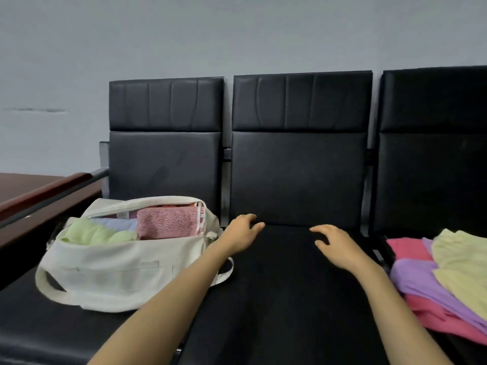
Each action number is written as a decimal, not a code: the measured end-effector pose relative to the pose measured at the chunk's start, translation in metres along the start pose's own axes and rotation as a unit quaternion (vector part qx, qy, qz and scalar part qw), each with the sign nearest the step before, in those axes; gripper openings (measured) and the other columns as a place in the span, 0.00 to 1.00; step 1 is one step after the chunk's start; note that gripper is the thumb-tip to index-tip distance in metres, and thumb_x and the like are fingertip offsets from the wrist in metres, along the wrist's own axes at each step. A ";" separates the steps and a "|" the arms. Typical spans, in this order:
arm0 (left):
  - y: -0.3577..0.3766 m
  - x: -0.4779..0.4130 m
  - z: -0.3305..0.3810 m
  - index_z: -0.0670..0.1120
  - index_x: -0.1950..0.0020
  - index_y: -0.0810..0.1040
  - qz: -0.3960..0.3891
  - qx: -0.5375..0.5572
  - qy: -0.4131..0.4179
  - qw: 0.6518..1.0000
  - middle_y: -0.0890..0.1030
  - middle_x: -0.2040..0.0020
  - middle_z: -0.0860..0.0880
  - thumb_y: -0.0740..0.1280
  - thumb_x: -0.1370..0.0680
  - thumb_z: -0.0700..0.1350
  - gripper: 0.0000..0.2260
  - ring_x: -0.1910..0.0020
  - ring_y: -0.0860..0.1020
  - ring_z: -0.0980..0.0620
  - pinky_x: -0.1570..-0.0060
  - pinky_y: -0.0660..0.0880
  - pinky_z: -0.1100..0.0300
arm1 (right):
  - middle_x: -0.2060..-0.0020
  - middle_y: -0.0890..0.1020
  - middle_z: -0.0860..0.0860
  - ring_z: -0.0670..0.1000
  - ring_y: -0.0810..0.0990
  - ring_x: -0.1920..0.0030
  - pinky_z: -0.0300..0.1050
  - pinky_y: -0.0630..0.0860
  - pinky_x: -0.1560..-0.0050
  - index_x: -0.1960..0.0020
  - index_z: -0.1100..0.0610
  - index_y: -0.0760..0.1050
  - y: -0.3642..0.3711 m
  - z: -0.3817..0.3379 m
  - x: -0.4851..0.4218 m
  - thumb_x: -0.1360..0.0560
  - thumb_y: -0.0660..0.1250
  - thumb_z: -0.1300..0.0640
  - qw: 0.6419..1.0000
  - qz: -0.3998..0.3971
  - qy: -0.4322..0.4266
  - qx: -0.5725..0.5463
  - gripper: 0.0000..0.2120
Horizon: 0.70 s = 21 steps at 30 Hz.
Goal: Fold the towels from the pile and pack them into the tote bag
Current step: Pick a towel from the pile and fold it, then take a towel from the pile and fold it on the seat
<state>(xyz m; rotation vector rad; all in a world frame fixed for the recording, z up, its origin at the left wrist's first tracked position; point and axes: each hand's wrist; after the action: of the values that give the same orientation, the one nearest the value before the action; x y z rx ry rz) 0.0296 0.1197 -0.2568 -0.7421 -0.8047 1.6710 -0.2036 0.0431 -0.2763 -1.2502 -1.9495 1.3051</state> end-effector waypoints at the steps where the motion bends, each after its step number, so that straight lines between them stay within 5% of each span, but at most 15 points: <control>1: 0.013 -0.002 0.020 0.42 0.26 0.64 -0.022 0.015 0.018 0.999 0.69 0.28 0.44 0.59 0.18 0.53 0.24 0.30 0.68 0.47 0.33 0.64 0.57 | 0.30 0.69 0.49 0.52 0.68 0.31 0.48 0.66 0.31 0.31 0.51 0.70 -0.007 0.024 0.011 0.20 0.61 0.57 0.999 0.015 0.029 -0.003 0.18; 7: 0.102 -0.016 0.119 0.43 0.26 0.66 -0.165 0.064 0.080 0.981 0.68 0.27 0.46 0.58 0.18 0.55 0.24 0.29 0.67 0.48 0.32 0.63 0.58 | 0.38 0.77 0.55 0.57 0.75 0.38 0.43 0.66 0.40 0.36 0.60 0.75 -0.041 0.138 0.072 0.23 0.63 0.64 0.983 0.110 0.147 -0.032 0.15; 11: 0.158 -0.023 0.170 0.43 0.29 0.71 -0.209 0.060 0.126 0.968 0.73 0.31 0.45 0.61 0.19 0.52 0.21 0.32 0.71 0.48 0.37 0.66 0.61 | 0.38 0.77 0.58 0.60 0.74 0.38 0.49 0.68 0.38 0.38 0.59 0.77 -0.050 0.193 0.093 0.24 0.64 0.63 0.958 0.167 0.229 -0.037 0.14; 21: 0.273 -0.037 0.238 0.41 0.26 0.65 -0.251 0.108 0.185 0.944 0.69 0.28 0.44 0.63 0.20 0.41 0.22 0.31 0.68 0.46 0.35 0.64 0.60 | 0.37 0.72 0.60 0.62 0.69 0.36 0.50 0.69 0.39 0.32 0.61 0.66 -0.034 0.264 0.116 0.25 0.67 0.56 0.904 0.153 0.397 0.028 0.24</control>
<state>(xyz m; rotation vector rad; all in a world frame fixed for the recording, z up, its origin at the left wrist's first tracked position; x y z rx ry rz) -0.3040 0.0000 -0.3400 -0.6083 -0.4794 1.0934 -0.4774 0.0194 -0.3704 -1.7513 -1.1566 0.7622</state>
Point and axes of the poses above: each hand's wrist, its own x-axis away from the middle knuckle, its own y-axis out of the palm, z = x × y
